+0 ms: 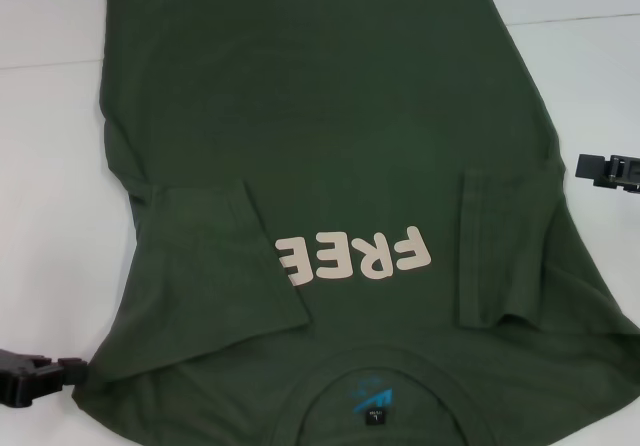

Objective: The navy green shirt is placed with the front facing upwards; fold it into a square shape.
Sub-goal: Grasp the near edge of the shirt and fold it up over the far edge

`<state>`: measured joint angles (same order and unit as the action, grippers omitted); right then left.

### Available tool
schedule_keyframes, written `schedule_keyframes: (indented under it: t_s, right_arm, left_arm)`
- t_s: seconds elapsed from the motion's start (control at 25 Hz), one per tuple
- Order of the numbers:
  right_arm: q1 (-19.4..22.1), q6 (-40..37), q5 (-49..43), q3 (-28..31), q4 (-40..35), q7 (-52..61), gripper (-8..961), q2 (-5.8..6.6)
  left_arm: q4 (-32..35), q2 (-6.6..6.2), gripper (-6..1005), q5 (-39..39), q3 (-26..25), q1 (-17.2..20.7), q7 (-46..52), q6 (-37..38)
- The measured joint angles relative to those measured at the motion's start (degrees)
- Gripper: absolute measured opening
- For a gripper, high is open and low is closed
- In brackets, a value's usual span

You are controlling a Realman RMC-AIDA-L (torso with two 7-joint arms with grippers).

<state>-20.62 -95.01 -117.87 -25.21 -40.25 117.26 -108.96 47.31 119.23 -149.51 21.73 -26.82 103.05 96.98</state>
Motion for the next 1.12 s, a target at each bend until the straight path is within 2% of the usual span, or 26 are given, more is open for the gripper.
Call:
schedule_keyframes:
  t_s: [0.28,0.64,0.96,1.12]
  right_arm:
    - [-0.09,0.01,0.02,0.06,0.00,-0.10,883,-0.02]
    - [-0.42,-0.02,0.01,0.07,0.03,-0.19,883,-0.02]
    - [-0.65,0.00,0.01,0.07,0.09,0.06,883,-0.02]
    - [-0.75,0.00,0.03,0.07,0.09,0.27,883,-0.02]
  left_arm:
    - [0.43,-0.05,68,-0.03,-1.26,0.35,0.68,0.00]
    - [1.79,-0.81,88,0.86,-6.89,0.41,0.94,2.66]
    - [2.11,-1.04,307,0.09,-7.36,0.51,1.20,3.20]
    - [2.61,-1.03,470,-1.46,-6.99,0.53,1.51,4.43]
